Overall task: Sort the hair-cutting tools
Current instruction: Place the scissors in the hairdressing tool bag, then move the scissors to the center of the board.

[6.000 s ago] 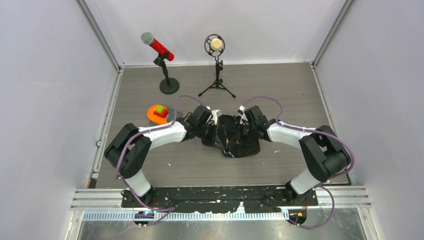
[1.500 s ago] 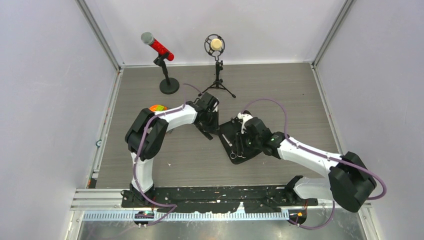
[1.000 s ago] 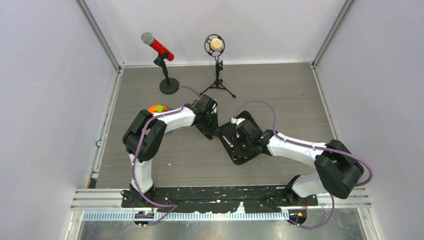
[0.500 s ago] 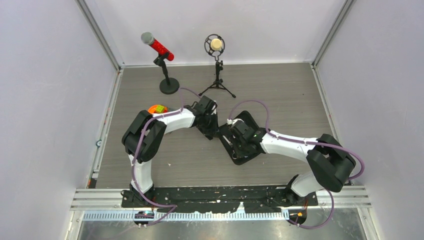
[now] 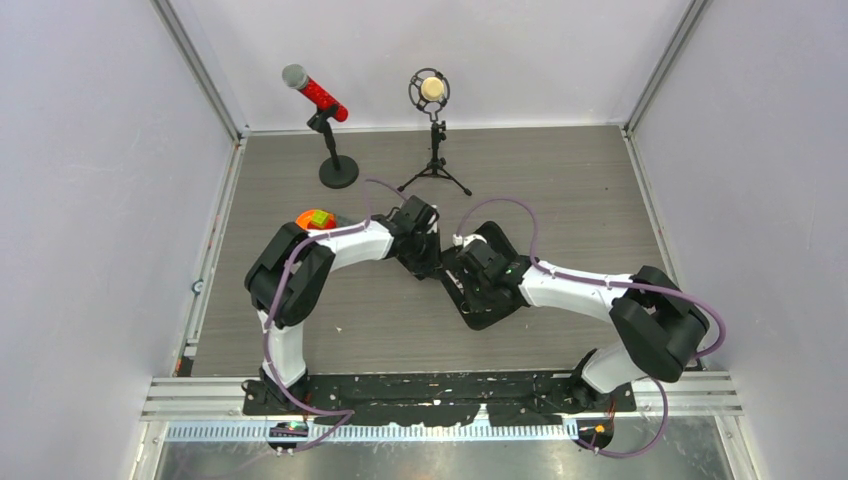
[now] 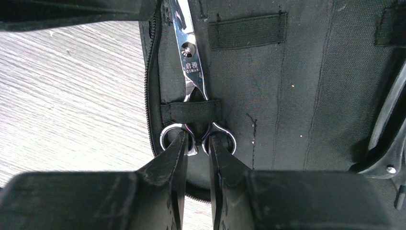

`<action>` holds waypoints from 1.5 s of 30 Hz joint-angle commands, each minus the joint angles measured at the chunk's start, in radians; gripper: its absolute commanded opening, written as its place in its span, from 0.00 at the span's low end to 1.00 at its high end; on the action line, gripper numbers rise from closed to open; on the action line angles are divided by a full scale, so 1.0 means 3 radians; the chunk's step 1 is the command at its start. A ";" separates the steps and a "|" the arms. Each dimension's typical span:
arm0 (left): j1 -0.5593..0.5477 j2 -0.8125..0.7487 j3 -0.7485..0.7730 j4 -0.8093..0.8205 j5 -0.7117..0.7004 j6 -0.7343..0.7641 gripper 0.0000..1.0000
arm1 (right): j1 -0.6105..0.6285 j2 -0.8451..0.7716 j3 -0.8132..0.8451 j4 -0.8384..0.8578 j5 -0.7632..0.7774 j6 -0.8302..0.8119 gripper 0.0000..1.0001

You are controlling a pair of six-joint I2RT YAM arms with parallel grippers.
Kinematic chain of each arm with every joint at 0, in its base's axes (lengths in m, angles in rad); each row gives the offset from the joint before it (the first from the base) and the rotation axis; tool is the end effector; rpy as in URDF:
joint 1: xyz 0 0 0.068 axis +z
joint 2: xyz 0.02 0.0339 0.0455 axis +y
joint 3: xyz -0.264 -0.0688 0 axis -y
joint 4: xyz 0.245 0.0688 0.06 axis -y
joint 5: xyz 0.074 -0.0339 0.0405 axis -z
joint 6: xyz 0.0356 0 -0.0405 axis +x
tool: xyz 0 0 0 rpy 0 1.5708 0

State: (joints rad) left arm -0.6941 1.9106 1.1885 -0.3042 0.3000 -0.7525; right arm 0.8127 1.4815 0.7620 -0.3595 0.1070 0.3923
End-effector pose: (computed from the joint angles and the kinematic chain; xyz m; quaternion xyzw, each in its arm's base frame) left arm 0.2911 -0.2559 0.1531 0.0124 0.9531 -0.2839 0.1040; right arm 0.1897 0.1948 0.1637 -0.1894 0.9499 0.0950 0.2297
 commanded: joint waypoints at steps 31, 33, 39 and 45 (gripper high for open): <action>0.0851 0.0268 0.1435 -0.1305 -0.1071 0.1382 0.78 | -0.0086 -0.1916 -0.0701 0.0258 0.0631 0.0063 0.89; 0.0892 0.0453 0.1630 -0.1423 -0.1018 0.1447 0.76 | -0.0102 -0.1946 -0.0726 0.0258 0.0639 0.0066 0.89; 0.0913 0.0783 0.1844 -0.1593 -0.0771 0.1517 0.70 | -0.0150 -0.2013 -0.0804 0.0250 0.0641 0.0072 0.89; 0.0913 0.0677 0.1593 -0.1647 -0.0531 0.1399 0.63 | -0.0179 -0.2117 -0.0902 0.0247 0.0665 0.0115 0.89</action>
State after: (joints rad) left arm -0.4194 2.1620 1.6978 -0.7647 0.0650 -0.3283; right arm 0.7666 0.8814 0.5087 -0.3149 0.2749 0.4019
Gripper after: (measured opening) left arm 0.659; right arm 0.891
